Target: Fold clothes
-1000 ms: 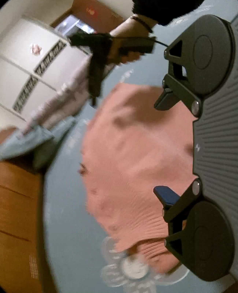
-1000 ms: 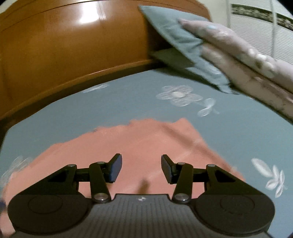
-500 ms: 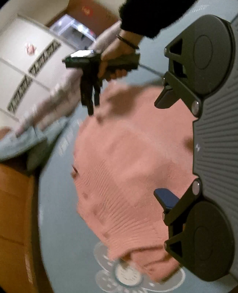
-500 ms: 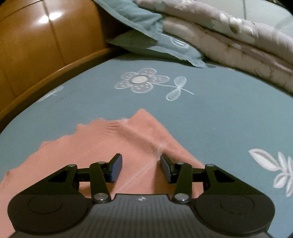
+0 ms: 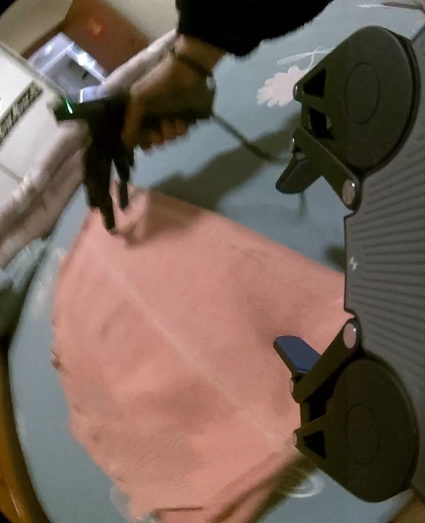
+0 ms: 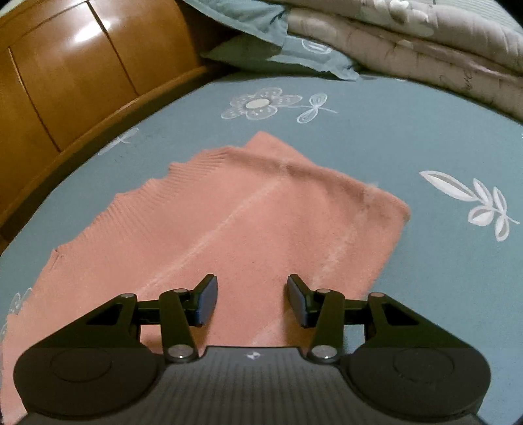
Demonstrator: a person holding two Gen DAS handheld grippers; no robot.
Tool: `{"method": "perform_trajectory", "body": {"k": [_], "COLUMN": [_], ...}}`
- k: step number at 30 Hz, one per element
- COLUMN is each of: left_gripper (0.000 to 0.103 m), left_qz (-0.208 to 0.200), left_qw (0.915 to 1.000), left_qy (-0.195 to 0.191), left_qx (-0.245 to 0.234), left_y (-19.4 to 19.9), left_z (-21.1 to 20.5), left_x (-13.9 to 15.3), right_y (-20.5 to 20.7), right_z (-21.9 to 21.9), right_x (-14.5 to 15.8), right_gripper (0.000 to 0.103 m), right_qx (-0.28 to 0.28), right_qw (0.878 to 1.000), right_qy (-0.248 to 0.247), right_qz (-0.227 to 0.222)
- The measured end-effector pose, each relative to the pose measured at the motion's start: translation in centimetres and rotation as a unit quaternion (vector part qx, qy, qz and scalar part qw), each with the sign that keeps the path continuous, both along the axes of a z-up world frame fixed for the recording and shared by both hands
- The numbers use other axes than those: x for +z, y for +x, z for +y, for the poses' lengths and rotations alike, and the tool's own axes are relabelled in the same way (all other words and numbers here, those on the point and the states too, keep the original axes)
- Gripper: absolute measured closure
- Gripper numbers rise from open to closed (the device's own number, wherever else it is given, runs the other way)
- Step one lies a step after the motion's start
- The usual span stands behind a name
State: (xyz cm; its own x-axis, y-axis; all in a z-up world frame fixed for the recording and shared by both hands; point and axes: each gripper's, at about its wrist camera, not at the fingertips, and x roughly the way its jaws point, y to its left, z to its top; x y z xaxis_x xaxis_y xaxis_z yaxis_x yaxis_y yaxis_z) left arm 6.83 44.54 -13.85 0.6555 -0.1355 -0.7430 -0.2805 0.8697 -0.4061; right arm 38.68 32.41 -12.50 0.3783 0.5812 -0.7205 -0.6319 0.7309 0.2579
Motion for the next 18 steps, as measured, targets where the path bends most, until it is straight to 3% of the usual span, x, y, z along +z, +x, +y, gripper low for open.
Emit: {"method": "perform_trajectory", "body": {"k": [5,10,14,18], "left_gripper": [0.010,0.010,0.010,0.010], "left_qz": [-0.020,0.008,0.007,-0.043], "left_qw": [0.9986,0.9995,0.9996,0.9986], "left_qy": [0.033,0.020,0.015,0.031], "left_qx": [-0.037,-0.024,-0.023,0.001], "left_y": [-0.4,0.0,-0.3,-0.6], "left_z": [-2.0,-1.9,-1.7,-0.2], "left_x": [2.3,0.9,0.6,2.0], "right_y": [-3.7,-7.5,-8.3,-8.0], "right_z": [-0.3,0.4,1.4,2.4], "right_x": [2.6,0.5,-0.2,1.7], "right_gripper": [0.048,0.046,0.037,0.038], "right_qx": [0.053,0.094,0.101,0.107], "right_qw": [0.999,0.995,0.994,0.993], "right_qy": [0.009,-0.026,-0.040,-0.014], "right_qz": [-0.006,0.001,-0.012,-0.040]}}
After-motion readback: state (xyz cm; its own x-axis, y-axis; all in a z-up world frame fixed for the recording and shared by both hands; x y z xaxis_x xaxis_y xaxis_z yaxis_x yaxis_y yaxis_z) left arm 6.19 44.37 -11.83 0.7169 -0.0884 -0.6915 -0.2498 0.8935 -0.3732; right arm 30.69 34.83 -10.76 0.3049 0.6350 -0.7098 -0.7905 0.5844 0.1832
